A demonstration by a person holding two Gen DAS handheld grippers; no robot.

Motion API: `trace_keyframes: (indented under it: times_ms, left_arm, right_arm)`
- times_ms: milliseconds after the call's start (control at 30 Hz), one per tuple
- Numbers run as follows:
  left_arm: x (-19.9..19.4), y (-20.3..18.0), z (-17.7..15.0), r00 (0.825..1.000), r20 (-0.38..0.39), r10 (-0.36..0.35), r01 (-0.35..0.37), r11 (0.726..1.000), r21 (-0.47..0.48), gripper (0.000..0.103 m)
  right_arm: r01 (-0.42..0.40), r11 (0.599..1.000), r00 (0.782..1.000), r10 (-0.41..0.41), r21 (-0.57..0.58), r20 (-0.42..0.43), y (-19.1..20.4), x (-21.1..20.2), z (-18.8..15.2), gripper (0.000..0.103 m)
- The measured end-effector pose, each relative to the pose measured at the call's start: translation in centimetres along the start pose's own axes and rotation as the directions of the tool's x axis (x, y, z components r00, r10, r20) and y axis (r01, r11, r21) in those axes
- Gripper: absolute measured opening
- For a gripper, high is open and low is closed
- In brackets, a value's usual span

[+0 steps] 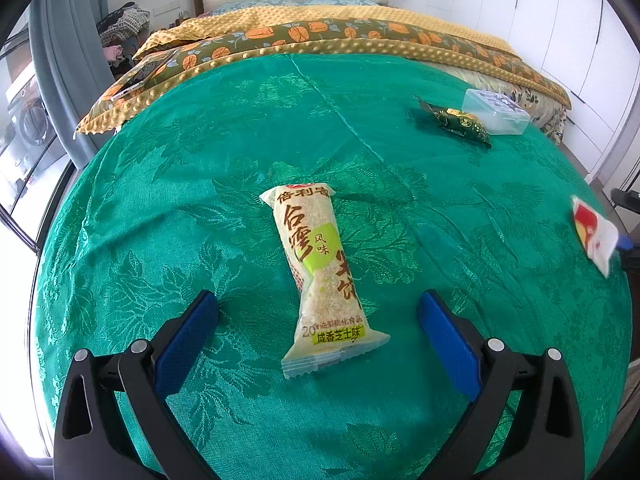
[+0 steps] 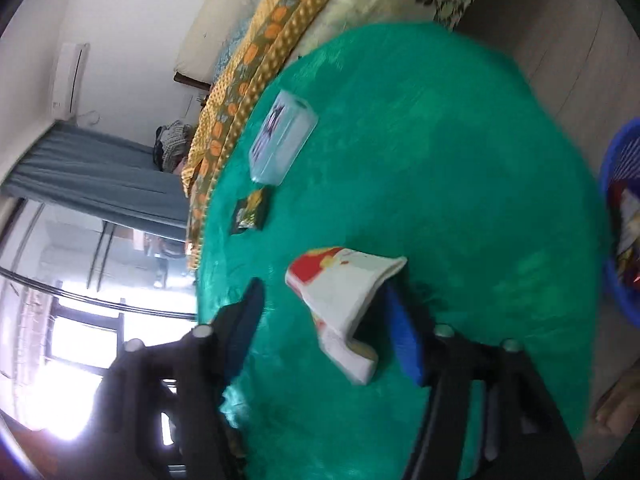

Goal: Collect trash
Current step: 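Grasp the red-white paper cup with the right tool while the left tool regrasps the cream wrapper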

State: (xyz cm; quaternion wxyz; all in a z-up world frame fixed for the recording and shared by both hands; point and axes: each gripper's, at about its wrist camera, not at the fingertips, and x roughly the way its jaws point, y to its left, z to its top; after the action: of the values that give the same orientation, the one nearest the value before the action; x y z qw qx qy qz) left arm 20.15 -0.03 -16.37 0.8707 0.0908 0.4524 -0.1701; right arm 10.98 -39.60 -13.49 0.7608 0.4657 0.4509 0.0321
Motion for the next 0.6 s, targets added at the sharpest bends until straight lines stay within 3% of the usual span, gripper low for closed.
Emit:
trace_keyframes:
  times_ms: [100,133,200,267,367,433,500,600]
  left_arm:
    - [0.0,0.0,0.0,1.000,0.000,0.000,0.000,1.000,0.001,0.098]
    - [0.0,0.0,0.0,1.000,0.000,0.000,0.000,1.000,0.001,0.098]
    - [0.0,0.0,0.0,1.000,0.000,0.000,0.000,1.000,0.001,0.098]
    - [0.0,0.0,0.0,1.000,0.000,0.000,0.000,1.000,0.001,0.098]
    - [0.0,0.0,0.0,1.000,0.000,-0.001,0.001,1.000,0.001,0.098]
    - [0.0,0.0,0.0,1.000,0.000,0.000,0.000,1.000,0.001,0.098]
    - [0.0,0.0,0.0,1.000,0.000,0.000,0.000,1.000,0.001,0.098]
    - [0.0,0.0,0.0,1.000,0.000,0.000,0.000,1.000,0.001,0.098]
  right_arm:
    - [0.115,0.972,0.993,-0.115,-0.205,0.012,1.7,-0.8,-0.4,0.067]
    - [0.175,0.931,0.984,-0.173,-0.320,0.035,2.9,-0.7,-1.0,0.072]
    - [0.265,0.815,0.962,-0.257,-0.516,0.088,5.0,0.2,-2.2,0.072]
    - [0.315,0.722,0.940,-0.329,-0.616,0.095,5.5,1.5,-3.2,0.072]
    - [0.219,0.758,0.957,-0.289,-0.614,-0.014,5.3,2.8,-4.6,0.070]
    - [0.123,0.755,0.966,-0.240,-0.644,-0.097,6.7,3.5,-7.1,0.069]
    - [0.105,0.735,0.966,-0.235,-0.670,-0.107,7.8,3.1,-8.8,0.069]
    - [0.169,0.693,0.962,-0.271,-0.701,-0.036,9.0,2.2,-9.9,0.070]
